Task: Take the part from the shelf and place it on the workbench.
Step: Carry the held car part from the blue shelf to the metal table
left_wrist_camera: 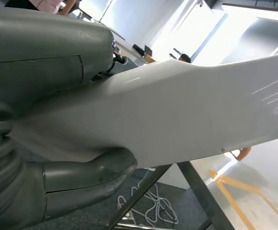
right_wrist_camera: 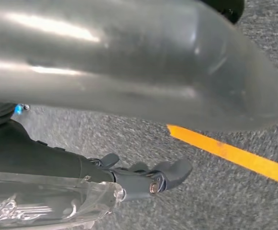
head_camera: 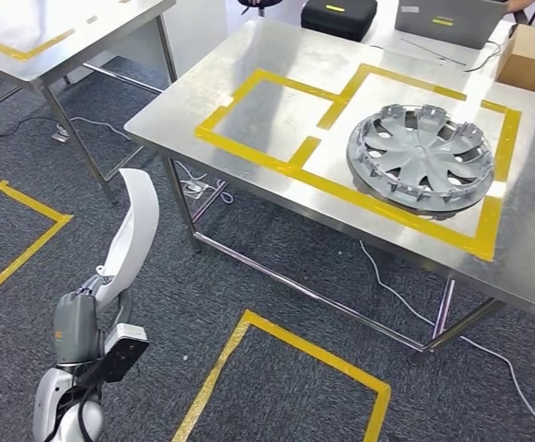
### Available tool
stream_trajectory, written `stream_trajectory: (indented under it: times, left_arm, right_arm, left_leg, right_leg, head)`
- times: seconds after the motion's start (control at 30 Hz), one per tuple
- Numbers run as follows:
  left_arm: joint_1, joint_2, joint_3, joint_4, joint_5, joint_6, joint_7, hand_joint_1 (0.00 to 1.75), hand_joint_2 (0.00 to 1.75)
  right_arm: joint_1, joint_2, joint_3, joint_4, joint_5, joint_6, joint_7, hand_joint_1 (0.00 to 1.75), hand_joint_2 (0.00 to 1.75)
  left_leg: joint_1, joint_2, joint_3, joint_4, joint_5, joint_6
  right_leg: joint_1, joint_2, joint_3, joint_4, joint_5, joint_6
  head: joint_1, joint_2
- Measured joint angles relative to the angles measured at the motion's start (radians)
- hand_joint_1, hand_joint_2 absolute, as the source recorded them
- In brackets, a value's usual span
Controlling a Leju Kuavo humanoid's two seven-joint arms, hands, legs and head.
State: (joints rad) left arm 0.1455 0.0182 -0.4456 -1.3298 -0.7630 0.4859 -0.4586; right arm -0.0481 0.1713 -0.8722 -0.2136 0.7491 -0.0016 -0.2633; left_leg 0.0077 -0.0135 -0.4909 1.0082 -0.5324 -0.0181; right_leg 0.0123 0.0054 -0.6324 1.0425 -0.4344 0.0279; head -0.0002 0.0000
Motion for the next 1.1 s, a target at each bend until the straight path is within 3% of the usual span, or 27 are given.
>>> stream_trajectory:
  times: [0.07,0.1,0.2,0.27,0.3,0.33,0.4,0.43,0.47,0.53,0.57,0.63,0.67,0.73,0.77,0.8,0.83,0.9,0.93,0.97,1.1]
  left_arm:
    - [-0.001,0.000,0.000,0.000,0.000,0.002,0.001,1.64,1.75]
    - [-0.002,0.000,0.000,0.000,0.000,0.003,0.002,1.64,1.75]
    - [0.001,0.000,0.001,0.000,0.000,0.004,0.002,1.64,1.75]
    - [0.003,0.001,0.001,0.000,0.000,0.004,0.002,1.64,1.75]
    - [0.004,0.001,0.002,0.000,0.000,0.004,0.002,1.64,1.75]
    - [0.004,0.001,0.002,0.000,0.000,0.004,0.002,1.64,1.75]
    - [0.005,0.002,0.002,0.000,0.000,0.005,0.002,1.64,1.75]
    - [0.006,0.001,0.002,0.000,0.000,0.005,0.003,1.64,1.75]
    - [0.007,0.001,0.003,0.000,0.000,0.006,0.003,1.64,1.75]
    - [0.007,0.001,0.004,-0.001,0.000,0.008,0.005,1.64,1.75]
    - [0.007,0.001,0.006,-0.001,0.000,0.008,0.005,1.64,1.75]
    - [0.008,0.001,0.009,-0.002,0.000,0.009,0.005,1.64,1.75]
    - [0.008,0.001,0.010,-0.002,0.001,0.009,0.005,1.64,1.75]
    - [0.009,0.001,0.012,-0.001,0.001,0.009,0.005,1.64,1.75]
    - [0.010,0.001,0.013,-0.001,0.003,0.009,0.005,1.64,1.75]
    - [0.011,0.001,0.014,-0.001,0.005,0.009,0.005,1.64,1.75]
    - [0.011,0.000,0.016,-0.001,0.007,0.009,0.005,1.64,1.75]
    - [0.011,0.000,0.017,-0.001,0.009,0.008,0.004,1.64,1.75]
    - [0.011,-0.001,0.017,-0.001,0.010,0.008,0.004,1.64,1.75]
    - [0.011,-0.003,0.017,-0.001,0.012,0.008,0.003,1.64,1.75]
    - [0.008,-0.006,0.018,0.000,0.017,0.007,0.002,1.64,1.75]
  right_arm:
    - [0.001,0.000,0.000,0.000,0.000,0.000,0.000,0.00,0.00]
    - [0.000,0.000,0.000,0.000,0.000,0.000,-0.001,0.00,0.00]
    - [-0.003,0.000,-0.001,0.000,0.001,0.000,-0.002,0.00,0.00]
    - [-0.001,0.000,-0.001,0.000,0.001,0.001,-0.002,0.00,0.00]
    - [0.001,0.001,-0.001,0.000,0.001,0.001,-0.002,0.00,0.00]
    - [0.001,0.002,-0.001,0.000,0.001,0.001,-0.002,0.00,0.00]
    - [0.000,0.002,-0.001,0.000,0.001,0.001,-0.002,0.00,0.00]
    - [-0.001,0.002,-0.001,0.000,0.001,0.001,-0.002,0.00,0.00]
    - [-0.002,0.002,-0.001,0.000,0.002,0.001,-0.002,0.00,0.00]
    - [-0.003,0.002,-0.001,0.000,0.002,0.001,-0.002,0.00,0.00]
    - [-0.004,0.003,-0.001,0.000,0.002,0.001,-0.003,0.00,0.00]
    - [-0.006,0.003,-0.001,0.000,0.003,0.001,-0.003,0.00,0.00]
    - [-0.005,0.003,-0.001,0.000,0.004,0.001,-0.003,0.00,0.00]
    - [-0.003,0.003,-0.001,0.000,0.006,0.002,-0.003,0.00,0.00]
    - [-0.001,0.004,-0.001,0.000,0.006,0.002,-0.003,0.00,0.00]
    - [0.000,0.004,-0.001,0.000,0.007,0.002,-0.003,0.00,0.00]
    - [0.000,0.004,-0.001,0.000,0.008,0.003,-0.003,0.00,0.00]
    - [0.002,0.003,-0.001,0.000,0.009,0.005,-0.003,0.00,0.00]
    - [0.002,0.002,-0.001,0.000,0.009,0.006,-0.003,0.00,0.00]
    - [0.002,0.002,-0.001,0.000,0.009,0.007,-0.003,0.00,0.00]
    - [-0.003,0.003,-0.001,0.000,0.011,0.010,-0.003,0.00,0.00]
  left_leg:
    - [0.000,0.002,-0.012,0.040,0.008,-0.010]
    - [0.000,0.002,-0.038,0.083,0.007,-0.015]
    - [0.002,0.003,-0.168,0.252,-0.050,-0.028]
    - [0.002,0.003,-0.227,0.284,-0.073,-0.032]
    - [0.002,0.003,-0.235,0.259,-0.057,-0.033]
    - [0.003,0.005,-0.230,0.213,-0.017,-0.035]
    - [0.008,0.013,-0.215,0.097,0.094,-0.038]
    - [0.009,0.017,-0.208,0.054,0.135,-0.035]
    - [0.010,0.018,-0.203,0.027,0.154,-0.028]
    - [0.012,0.016,-0.188,0.014,0.150,-0.009]
    - [0.012,0.014,-0.178,0.011,0.143,0.000]
    - [0.012,0.013,-0.156,0.010,0.127,0.013]
    - [0.009,0.012,-0.144,0.010,0.115,0.018]
    - [0.003,0.010,-0.117,0.010,0.091,0.023]
    - [0.000,0.008,-0.101,0.010,0.078,0.025]
    - [-0.004,0.007,-0.082,0.010,0.066,0.026]
    - [-0.007,0.006,-0.064,0.010,0.054,0.027]
    - [-0.011,0.005,-0.035,0.010,0.032,0.026]
    - [-0.012,0.004,-0.027,0.009,0.023,0.023]
    - [-0.011,0.002,-0.022,0.010,0.017,0.018]
    - [-0.010,0.002,-0.028,0.044,0.007,-0.001]
  right_leg:
    - [-0.004,0.002,0.020,-0.012,-0.003,-0.011]
    - [-0.006,0.003,0.033,-0.017,-0.008,-0.017]
    - [-0.011,0.003,0.067,-0.022,-0.033,-0.025]
    - [-0.015,0.005,0.095,-0.022,-0.057,-0.022]
    - [-0.018,0.006,0.113,-0.022,-0.069,-0.019]
    - [-0.022,0.007,0.129,-0.022,-0.083,-0.014]
    - [-0.024,0.008,0.156,-0.020,-0.113,0.000]
    - [-0.023,0.008,0.167,-0.023,-0.127,0.007]
    - [-0.022,0.007,0.179,-0.026,-0.133,0.015]
    - [-0.021,0.005,0.191,-0.020,-0.126,0.028]
    - [-0.021,0.004,0.181,0.010,-0.113,0.033]
    - [-0.022,0.003,0.115,0.119,-0.110,0.037]
    - [-0.021,0.002,0.071,0.181,-0.129,0.039]
    - [-0.021,0.002,-0.006,0.254,-0.204,0.038]
    - [-0.020,0.002,-0.029,0.254,-0.231,0.035]
    - [-0.017,0.002,-0.041,0.229,-0.234,0.029]
    - [-0.014,0.002,-0.042,0.183,-0.206,0.021]
    - [0.000,0.004,-0.034,0.070,-0.072,-0.001]
    - [0.007,0.004,-0.028,0.032,-0.015,-0.010]
    - [0.013,0.005,-0.027,0.009,0.023,-0.016]
    - [0.009,0.008,0.004,-0.022,0.028,-0.028]
  head:
    - [-0.002,0.000]
    - [-0.003,0.000]
    - [-0.008,0.000]
    - [-0.009,0.000]
    - [-0.009,0.000]
    - [-0.009,0.000]
    - [-0.015,0.000]
    - [-0.017,0.000]
    - [-0.019,0.000]
    - [-0.016,0.000]
    - [-0.014,0.000]
    - [-0.012,0.000]
    - [-0.012,0.000]
    - [-0.011,0.000]
    - [-0.010,0.000]
    - [-0.010,0.000]
    - [-0.010,0.000]
    - [-0.012,0.000]
    - [-0.013,0.000]
    - [-0.014,0.000]
    - [-0.014,0.000]
